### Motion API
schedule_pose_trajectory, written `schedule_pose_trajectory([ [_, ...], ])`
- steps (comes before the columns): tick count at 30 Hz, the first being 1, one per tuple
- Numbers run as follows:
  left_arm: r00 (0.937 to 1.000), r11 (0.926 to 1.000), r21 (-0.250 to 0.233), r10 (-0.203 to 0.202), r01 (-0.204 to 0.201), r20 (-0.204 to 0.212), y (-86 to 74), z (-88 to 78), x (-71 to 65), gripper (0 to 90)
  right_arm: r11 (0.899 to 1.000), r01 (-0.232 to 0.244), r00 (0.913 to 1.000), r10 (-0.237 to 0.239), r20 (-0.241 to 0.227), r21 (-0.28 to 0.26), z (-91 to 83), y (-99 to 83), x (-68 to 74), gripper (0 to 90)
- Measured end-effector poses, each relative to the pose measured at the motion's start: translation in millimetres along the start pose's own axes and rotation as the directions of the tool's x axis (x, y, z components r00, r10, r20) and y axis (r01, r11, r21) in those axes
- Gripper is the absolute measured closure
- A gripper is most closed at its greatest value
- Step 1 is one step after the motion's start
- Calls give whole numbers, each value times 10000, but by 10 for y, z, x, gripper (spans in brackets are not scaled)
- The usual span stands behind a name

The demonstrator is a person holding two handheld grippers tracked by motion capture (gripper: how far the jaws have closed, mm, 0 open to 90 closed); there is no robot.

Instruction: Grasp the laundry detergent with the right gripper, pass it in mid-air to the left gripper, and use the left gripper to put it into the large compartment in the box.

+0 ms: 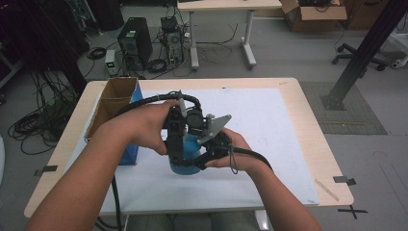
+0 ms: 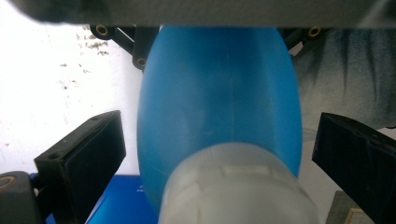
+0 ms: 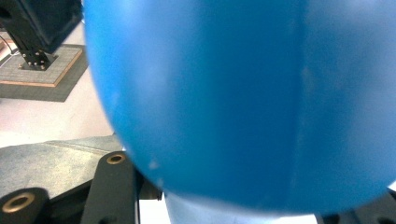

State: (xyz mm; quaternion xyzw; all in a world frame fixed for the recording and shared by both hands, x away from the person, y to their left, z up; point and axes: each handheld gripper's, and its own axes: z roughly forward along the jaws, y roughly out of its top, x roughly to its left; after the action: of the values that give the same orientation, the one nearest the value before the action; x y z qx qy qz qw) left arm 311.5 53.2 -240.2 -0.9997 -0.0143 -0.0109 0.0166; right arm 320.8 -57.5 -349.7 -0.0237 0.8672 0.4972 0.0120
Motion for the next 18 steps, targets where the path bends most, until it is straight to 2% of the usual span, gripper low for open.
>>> schedule_pose_trajectory([
  [18,10000,10000,-18,-51,51,22,3,42,17,143,10000,61,9999,-61,142,-11,-4,-14,-18,456],
])
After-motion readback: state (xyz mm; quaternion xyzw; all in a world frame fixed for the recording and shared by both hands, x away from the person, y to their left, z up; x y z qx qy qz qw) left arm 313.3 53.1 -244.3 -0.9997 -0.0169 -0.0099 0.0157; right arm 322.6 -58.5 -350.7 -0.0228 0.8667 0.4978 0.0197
